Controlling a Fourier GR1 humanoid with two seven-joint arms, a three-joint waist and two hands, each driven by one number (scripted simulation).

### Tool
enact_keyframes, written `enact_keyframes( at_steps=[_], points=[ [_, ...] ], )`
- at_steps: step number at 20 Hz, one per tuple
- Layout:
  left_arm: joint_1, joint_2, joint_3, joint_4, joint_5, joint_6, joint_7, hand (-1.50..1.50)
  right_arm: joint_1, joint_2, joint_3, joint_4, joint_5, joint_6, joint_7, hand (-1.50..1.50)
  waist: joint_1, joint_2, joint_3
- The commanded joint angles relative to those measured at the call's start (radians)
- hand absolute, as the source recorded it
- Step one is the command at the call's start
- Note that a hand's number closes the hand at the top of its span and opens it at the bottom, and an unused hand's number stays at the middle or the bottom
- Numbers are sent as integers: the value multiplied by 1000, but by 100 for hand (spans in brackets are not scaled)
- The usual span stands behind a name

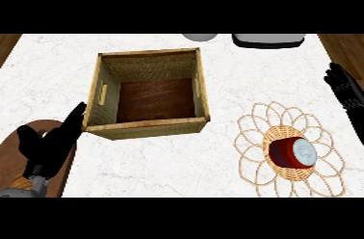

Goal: Pick the can from the placemat and place it in the basket

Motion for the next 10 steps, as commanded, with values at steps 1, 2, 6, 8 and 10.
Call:
enact_keyframes(
  at_steps=[1,2,6,8,10],
  points=[
    [-52,-39,24,28,-17,9,-23,0,23,22,-32,-69,-26,-25,64,150,10,-22,21],
    [-45,-46,39,-33,-37,80,-42,0,89,9,-95,-48,-83,9,-31,150,2,-25,23],
    [-58,-93,111,-125,-79,217,-179,0,198,99,-198,-137,-220,-35,-85,150,-28,-42,24],
    [-7,-154,53,-156,-83,218,-192,0,282,156,21,-314,-46,11,-214,150,-6,-36,23],
    [5,-184,19,-173,-117,246,-204,0,338,202,145,-369,194,-148,-170,-150,5,-30,21]
  ],
)
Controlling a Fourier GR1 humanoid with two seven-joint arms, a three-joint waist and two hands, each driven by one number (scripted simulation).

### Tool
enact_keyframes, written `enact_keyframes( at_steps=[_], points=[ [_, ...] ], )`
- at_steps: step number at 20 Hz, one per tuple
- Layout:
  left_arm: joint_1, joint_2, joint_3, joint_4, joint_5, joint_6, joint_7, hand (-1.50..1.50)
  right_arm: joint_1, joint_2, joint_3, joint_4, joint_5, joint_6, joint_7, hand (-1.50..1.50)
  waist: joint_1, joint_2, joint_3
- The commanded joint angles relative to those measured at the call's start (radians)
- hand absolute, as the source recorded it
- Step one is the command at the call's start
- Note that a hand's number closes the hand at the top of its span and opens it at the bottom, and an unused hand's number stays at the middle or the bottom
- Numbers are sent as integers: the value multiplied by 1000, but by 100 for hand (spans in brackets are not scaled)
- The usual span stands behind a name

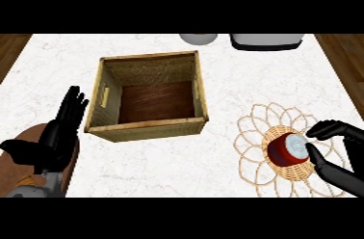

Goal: Pick the can from the placemat and place it in the basket

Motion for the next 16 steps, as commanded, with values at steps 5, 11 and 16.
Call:
enact_keyframes(
  at_steps=[5,11,16],
  points=[
    [25,-55,-30,-69,-47,63,-25,0,193,244,197,-226,391,-427,196,-150,9,3,-2],
    [24,-55,-28,-77,-56,80,-11,0,296,46,-3,-348,647,-459,528,-150,-20,3,-10],
    [45,-70,-41,-89,-65,86,-24,0,384,-127,-54,-506,749,-228,816,-150,3,10,-11]
  ],
)
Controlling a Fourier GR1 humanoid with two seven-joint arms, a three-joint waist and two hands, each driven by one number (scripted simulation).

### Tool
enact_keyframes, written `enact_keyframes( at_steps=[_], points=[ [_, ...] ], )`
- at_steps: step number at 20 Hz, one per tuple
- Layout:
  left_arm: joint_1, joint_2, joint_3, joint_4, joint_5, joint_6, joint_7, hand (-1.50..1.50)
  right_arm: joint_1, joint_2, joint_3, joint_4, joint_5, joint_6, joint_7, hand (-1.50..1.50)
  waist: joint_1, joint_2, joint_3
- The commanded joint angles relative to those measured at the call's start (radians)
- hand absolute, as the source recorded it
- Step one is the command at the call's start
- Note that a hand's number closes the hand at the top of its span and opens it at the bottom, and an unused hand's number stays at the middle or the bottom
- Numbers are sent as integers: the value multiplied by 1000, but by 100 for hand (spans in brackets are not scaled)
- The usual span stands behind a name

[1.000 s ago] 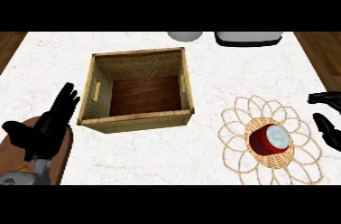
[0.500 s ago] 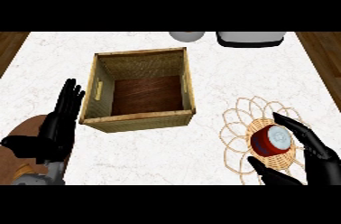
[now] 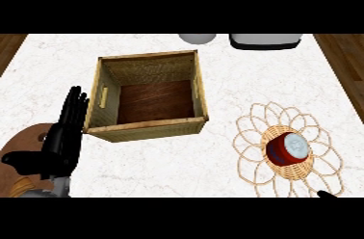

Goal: Pick the can from the placemat and place it in the basket

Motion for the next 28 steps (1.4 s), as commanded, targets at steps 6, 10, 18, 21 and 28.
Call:
enact_keyframes(
  at_steps=[6,10,18,21,28],
  points=[
    [11,20,-7,-49,7,-33,26,0,11,-234,-17,-341,-86,427,520,-150,50,7,3],
    [-10,-9,-12,-16,-12,-21,13,0,-134,-238,-12,-354,-223,533,671,-150,44,8,6],
    [-42,-47,-10,-25,-58,-2,50,0,-381,-216,48,-256,-218,652,933,-150,35,4,9],
    [-17,-48,4,-13,-53,-34,38,0,-322,-208,15,-163,-186,642,809,-150,30,4,10],
    [26,-37,33,-121,-69,-39,109,0,-298,-95,73,-68,-66,585,688,-150,35,3,11]
  ],
)
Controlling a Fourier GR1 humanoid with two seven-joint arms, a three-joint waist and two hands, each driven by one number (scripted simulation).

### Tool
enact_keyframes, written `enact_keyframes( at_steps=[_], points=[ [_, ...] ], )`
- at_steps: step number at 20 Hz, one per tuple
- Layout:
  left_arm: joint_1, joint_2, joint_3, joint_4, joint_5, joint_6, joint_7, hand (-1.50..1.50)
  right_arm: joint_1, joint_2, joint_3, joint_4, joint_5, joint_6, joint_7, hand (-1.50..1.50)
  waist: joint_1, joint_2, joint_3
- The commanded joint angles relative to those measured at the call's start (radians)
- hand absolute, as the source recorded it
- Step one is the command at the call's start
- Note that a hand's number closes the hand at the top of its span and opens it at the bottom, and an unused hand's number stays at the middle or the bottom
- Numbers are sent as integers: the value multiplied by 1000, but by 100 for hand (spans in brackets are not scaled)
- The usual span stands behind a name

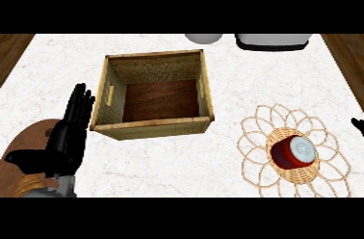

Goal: Pick the can from the placemat and place it in the basket

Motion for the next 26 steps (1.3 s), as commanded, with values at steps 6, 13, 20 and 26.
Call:
enact_keyframes(
  at_steps=[6,13,20,26],
  points=[
    [-1,-45,46,32,-46,-45,-8,0,0,157,80,25,159,27,-17,-150,-2,0,0],
    [5,-74,27,5,-86,-56,41,0,-17,228,121,168,317,-35,-116,-150,0,1,0],
    [43,-65,104,-25,-70,-126,13,0,-59,275,61,255,347,-21,-172,-150,1,1,0],
    [24,-110,101,33,-105,-131,-10,0,42,288,55,260,388,-48,-266,-150,-3,0,0]
  ],
)
